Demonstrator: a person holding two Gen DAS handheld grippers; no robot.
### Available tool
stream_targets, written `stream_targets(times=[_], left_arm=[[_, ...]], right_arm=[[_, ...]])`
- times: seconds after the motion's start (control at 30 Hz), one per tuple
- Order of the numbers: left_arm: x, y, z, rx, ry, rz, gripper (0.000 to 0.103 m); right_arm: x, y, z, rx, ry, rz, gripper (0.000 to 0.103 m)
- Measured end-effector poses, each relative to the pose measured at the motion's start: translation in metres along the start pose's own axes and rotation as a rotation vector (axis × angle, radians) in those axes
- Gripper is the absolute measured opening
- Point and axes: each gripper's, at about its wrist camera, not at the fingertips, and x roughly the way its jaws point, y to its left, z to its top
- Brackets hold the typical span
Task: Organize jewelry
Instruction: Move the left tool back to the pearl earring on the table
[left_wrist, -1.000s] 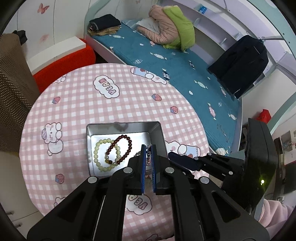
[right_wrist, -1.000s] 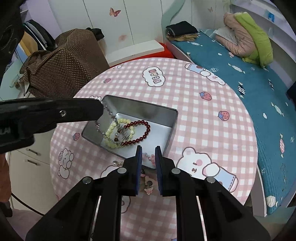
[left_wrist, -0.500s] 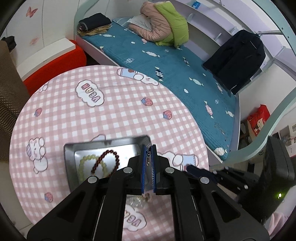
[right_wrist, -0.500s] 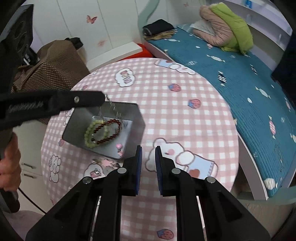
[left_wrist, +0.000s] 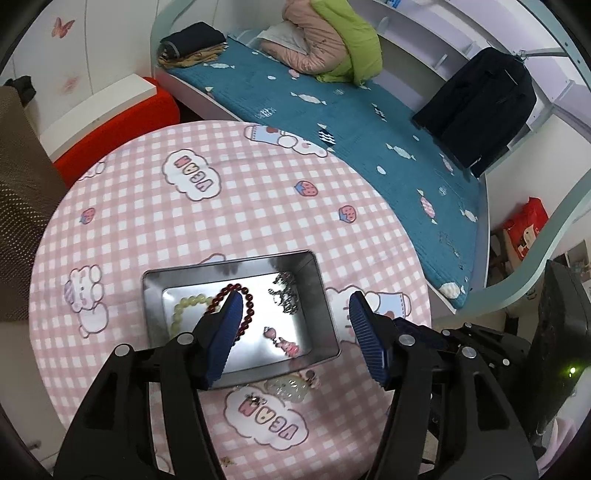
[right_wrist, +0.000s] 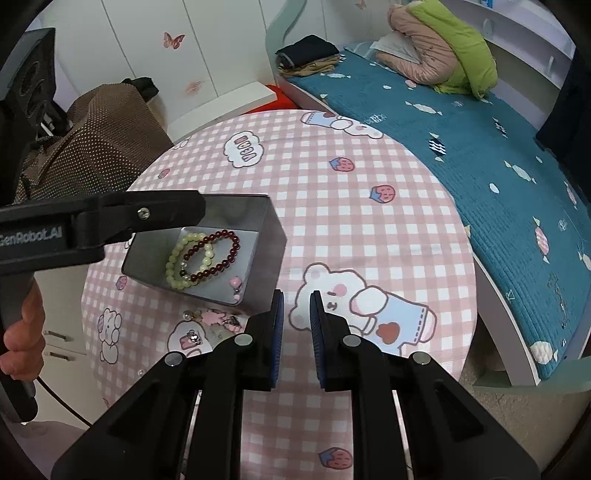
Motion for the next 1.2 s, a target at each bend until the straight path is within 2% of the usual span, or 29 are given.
stream_targets(times=[0.33, 0.63, 0.87, 0.93, 1.0, 1.2], left_arm=[[-0.034, 0.019, -0.026, -0.050, -0.042, 0.038, 0.061], [-0.050, 0.034, -0.053, -0.085, -0.036, 0.063, 0.061], [-0.051, 0.049, -0.083, -0.108, 0.016, 0.088, 0.061], [-0.048, 0.054, -0.093, -0.122, 0.039, 0.101, 0.067], [-0.045, 0.057, -0.101, -0.131, 0.055, 0.107, 0.067], [-0.029, 0.065, -0.129, -0.175, 0.118, 0.095, 0.067]], right_arm=[[0.000, 0.018, -0.008, -0.043, 0.012, 0.016, 0.013], [0.001, 0.031, -0.015, -0.069, 0.034, 0.024, 0.015], [0.005, 0.038, -0.022, -0.073, 0.057, 0.040, 0.038], [0.007, 0.040, -0.025, -0.075, 0.065, 0.041, 0.044], [0.009, 0.042, -0.028, -0.080, 0.075, 0.037, 0.057], [0.018, 0.044, -0.040, -0.080, 0.113, 0.014, 0.072]])
